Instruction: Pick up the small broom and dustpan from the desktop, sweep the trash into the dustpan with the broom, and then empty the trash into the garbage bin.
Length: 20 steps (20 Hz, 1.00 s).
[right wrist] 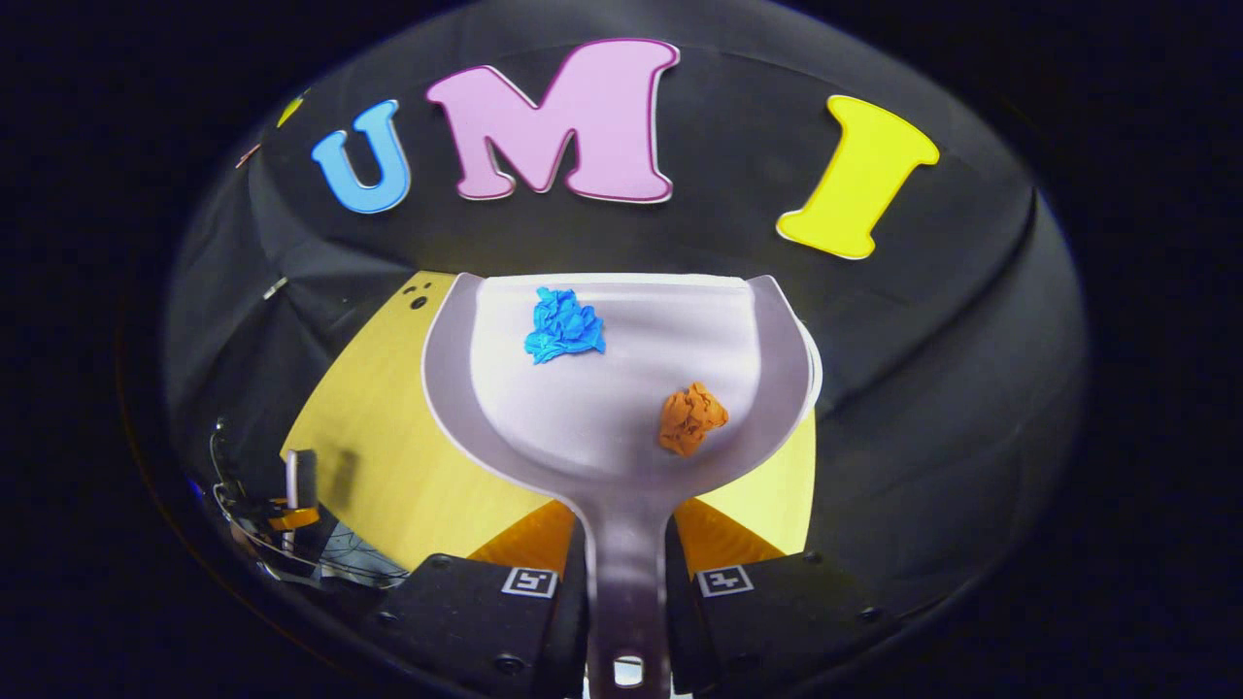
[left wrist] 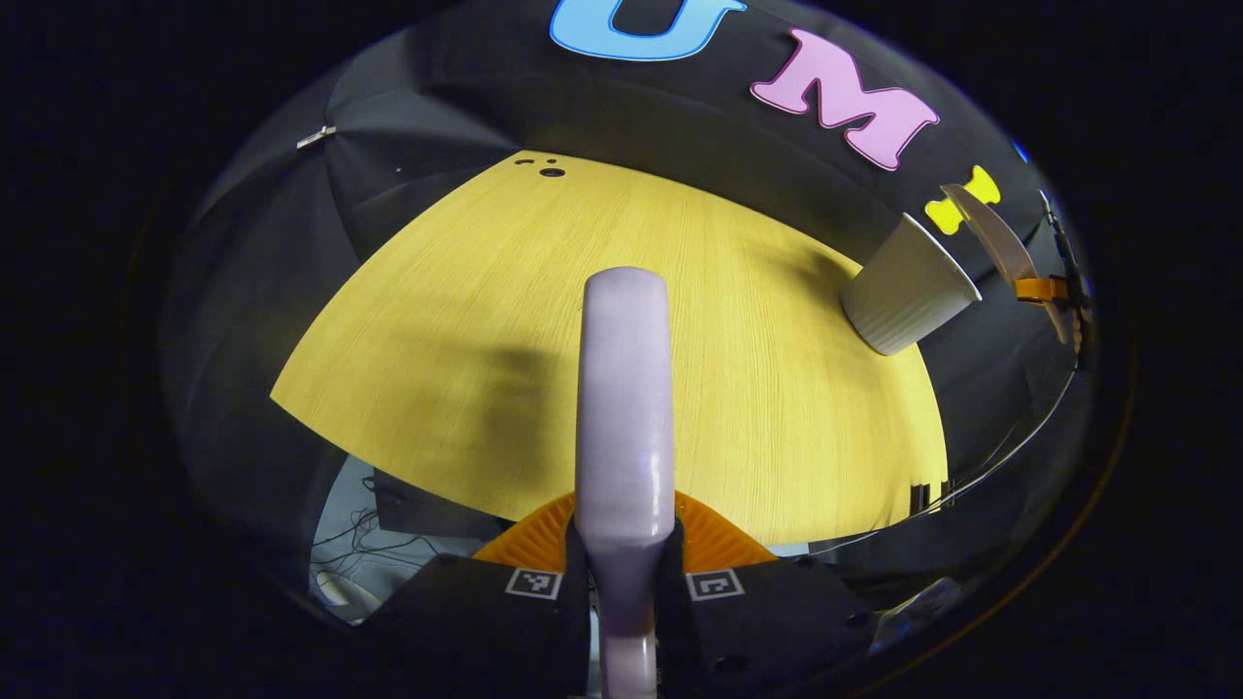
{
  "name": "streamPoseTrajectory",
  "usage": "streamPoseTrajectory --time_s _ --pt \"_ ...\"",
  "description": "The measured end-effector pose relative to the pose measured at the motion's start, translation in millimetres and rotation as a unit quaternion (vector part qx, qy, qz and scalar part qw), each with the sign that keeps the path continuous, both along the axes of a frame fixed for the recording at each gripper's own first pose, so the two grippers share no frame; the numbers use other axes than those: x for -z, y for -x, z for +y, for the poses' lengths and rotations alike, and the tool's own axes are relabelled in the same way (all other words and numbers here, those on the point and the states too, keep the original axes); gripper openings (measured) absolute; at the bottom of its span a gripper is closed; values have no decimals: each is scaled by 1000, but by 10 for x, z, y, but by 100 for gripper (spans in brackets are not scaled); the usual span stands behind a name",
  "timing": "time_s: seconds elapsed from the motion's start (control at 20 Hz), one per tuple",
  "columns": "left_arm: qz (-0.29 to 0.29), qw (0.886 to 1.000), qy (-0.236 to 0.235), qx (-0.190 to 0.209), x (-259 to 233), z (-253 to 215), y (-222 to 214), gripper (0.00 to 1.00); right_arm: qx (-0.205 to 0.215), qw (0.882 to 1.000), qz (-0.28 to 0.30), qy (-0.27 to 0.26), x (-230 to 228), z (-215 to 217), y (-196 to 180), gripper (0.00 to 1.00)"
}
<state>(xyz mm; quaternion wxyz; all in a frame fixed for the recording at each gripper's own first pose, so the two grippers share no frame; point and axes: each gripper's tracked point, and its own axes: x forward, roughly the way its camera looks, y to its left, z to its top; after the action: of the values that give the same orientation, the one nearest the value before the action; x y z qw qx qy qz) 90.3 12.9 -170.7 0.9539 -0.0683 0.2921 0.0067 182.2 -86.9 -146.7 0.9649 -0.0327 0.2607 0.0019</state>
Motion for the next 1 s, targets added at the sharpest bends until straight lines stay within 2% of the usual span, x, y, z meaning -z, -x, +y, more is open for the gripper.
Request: streamPoseTrajectory --time_s 0.05,0.1,0.15,0.2,0.35,0.4,0.55,0.8,0.9,1.0 --pt "-3 1000 -3 3 -44 6 -55 31 9 1000 0 -4 -13 -2 18 37" --pt "-5 1000 -6 4 -73 15 -112 31 22 1000 -2 -7 -22 0 28 37" --pt "-4 1000 -6 4 -77 27 -170 32 33 999 -6 -7 -39 11 43 33" --pt "-3 1000 -3 5 -88 8 -222 32 44 999 -7 -6 -28 36 53 37" --pt "-1 1000 12 16 -108 -121 -342 33 77 997 0 23 33 70 24 33" --pt "1 1000 12 20 -101 -137 -368 33 89 995 5 42 24 61 32 37" --pt "15 1000 1 22 -17 -88 -464 31 111 988 7 107 -60 76 53 37" --pt "27 999 5 22 -69 -52 -585 34 115 973 3 200 -65 3 52 37" --pt "30 999 -1 23 -105 -29 -621 33 110 965 2 237 -36 -47 -26 37" --pt "35 999 -5 26 -112 -26 -645 33 114 953 9 282 12 -147 -72 37"
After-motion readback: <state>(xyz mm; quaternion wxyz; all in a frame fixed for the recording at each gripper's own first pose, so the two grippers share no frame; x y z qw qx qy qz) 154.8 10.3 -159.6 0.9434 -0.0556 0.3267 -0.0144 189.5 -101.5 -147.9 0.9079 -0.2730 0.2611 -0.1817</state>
